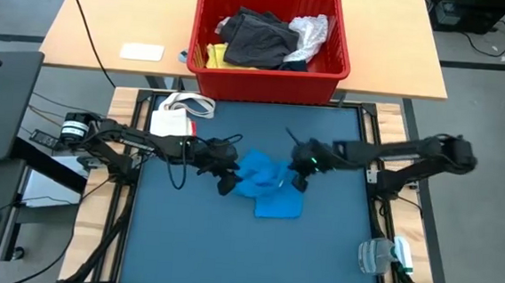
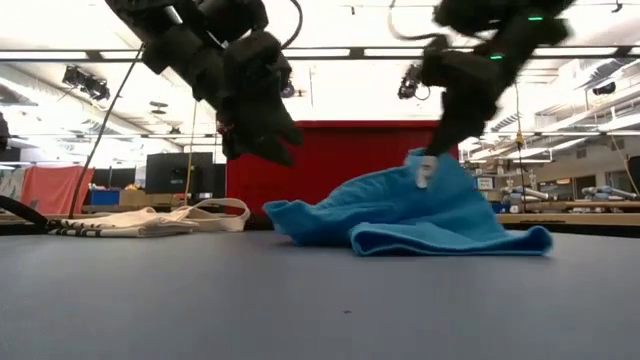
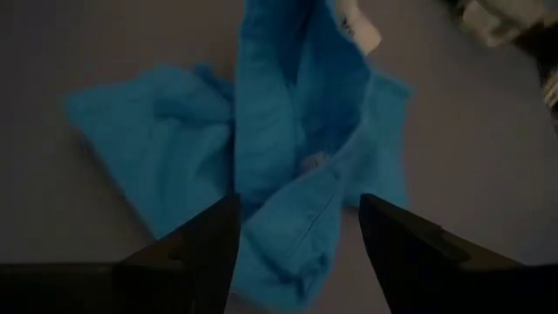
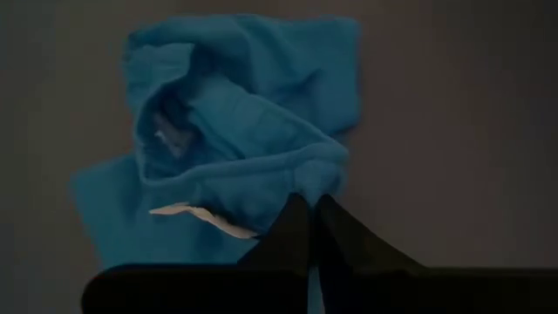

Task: Fold laundry
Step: Fold the blue shorts

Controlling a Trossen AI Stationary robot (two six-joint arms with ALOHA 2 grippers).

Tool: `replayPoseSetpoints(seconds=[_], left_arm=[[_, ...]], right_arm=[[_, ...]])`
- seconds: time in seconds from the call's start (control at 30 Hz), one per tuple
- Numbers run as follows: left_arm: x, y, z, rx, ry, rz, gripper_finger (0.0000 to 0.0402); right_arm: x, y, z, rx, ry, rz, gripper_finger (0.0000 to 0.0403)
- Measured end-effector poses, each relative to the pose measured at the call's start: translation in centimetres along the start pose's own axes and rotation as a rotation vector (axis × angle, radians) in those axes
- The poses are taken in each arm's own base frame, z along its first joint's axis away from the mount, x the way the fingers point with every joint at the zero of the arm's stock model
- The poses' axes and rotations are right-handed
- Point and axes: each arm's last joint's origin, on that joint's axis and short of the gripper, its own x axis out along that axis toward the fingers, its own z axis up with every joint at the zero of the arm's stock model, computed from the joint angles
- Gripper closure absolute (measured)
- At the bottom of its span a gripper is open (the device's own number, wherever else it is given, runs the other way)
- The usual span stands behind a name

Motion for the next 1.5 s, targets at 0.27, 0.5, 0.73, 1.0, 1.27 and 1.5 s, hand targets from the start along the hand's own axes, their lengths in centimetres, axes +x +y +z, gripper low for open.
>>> replayPoseSetpoints(seconds=[0.27, 0.5, 0.73, 1.0, 1.27, 1.5], left_arm=[[2.7, -0.1, -1.5, 0.014, 0.083, -0.040, 0.0163], [3.3, -1.7, -0.9, 0.113, -0.041, -0.135, 0.0163], [6.1, -0.4, -2.4, 0.141, -0.011, -0.027, 0.0163], [7.6, 1.0, -2.6, 0.048, -0.037, 0.038, 0.0179], [7.6, 0.7, -2.3, 0.121, -0.064, -0.030, 0.0339], [6.1, -0.2, -1.4, 0.114, -0.079, -0.086, 0.0387]], right_arm=[[-1.5, 2.8, -6.3, 0.016, -0.095, 0.027, 0.0393], [-1.6, 4.6, -8.0, 0.018, -0.121, 0.009, 0.0393], [-1.4, 5.1, -8.1, -0.023, -0.137, 0.016, 0.0392], [-1.5, 5.5, -8.3, -0.043, -0.135, 0.034, 0.0390], [-1.3, 5.1, -8.1, 0.000, -0.137, 0.015, 0.0361], [-1.3, 4.6, -8.7, 0.036, 0.044, 0.117, 0.0280]])
